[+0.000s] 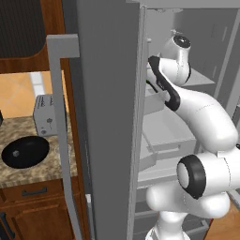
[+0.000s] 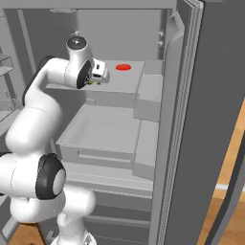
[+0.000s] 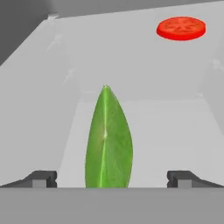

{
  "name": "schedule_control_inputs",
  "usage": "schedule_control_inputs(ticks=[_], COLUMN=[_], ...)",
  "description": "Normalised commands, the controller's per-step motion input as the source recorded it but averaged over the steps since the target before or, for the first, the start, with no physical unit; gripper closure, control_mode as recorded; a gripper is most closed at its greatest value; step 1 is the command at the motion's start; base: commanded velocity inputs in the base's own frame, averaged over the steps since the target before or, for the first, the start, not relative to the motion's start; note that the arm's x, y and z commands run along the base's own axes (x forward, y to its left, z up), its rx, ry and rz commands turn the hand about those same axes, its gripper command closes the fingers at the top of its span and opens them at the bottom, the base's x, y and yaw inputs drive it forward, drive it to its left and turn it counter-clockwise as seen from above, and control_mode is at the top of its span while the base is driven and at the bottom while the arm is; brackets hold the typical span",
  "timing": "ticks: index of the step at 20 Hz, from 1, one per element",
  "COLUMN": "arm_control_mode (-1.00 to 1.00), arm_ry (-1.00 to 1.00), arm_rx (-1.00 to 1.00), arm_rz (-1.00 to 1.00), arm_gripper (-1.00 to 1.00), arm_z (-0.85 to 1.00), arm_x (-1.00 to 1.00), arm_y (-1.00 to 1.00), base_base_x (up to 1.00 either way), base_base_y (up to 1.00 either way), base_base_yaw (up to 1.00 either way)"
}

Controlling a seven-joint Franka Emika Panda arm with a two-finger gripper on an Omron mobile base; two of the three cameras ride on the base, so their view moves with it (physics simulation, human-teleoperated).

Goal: Grab a lemon wedge from the fridge and one ice cube from the ice bowl, and put them in the glass of lemonade.

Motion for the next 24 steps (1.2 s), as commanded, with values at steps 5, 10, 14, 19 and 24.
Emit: schedule_control_inputs(ticks=[5, 10, 14, 19, 24], arm_control_mode=[-1.0, -1.0, -1.0, -1.0, -1.0], arm_ry=[0.04, 0.0, 0.0, 0.0, 0.02], arm_rx=[0.0, -0.01, -0.01, -0.01, -0.01], arm_rz=[0.0, 0.0, 0.0, 0.0, 0.0], arm_gripper=[-1.0, -1.0, -1.0, -1.0, 1.0], arm_z=[-0.14, -0.21, -0.12, -0.13, -0.25], arm_x=[0.38, -0.03, -0.11, -0.08, 0.01], arm_y=[0.0, 0.0, 0.0, 0.0, 0.06], base_base_x=[0.0, 0.0, 0.0, 0.0, 0.0], base_base_y=[0.0, 0.0, 0.0, 0.0, 0.0], base_base_yaw=[0.0, 0.0, 0.0, 0.0, 0.0])
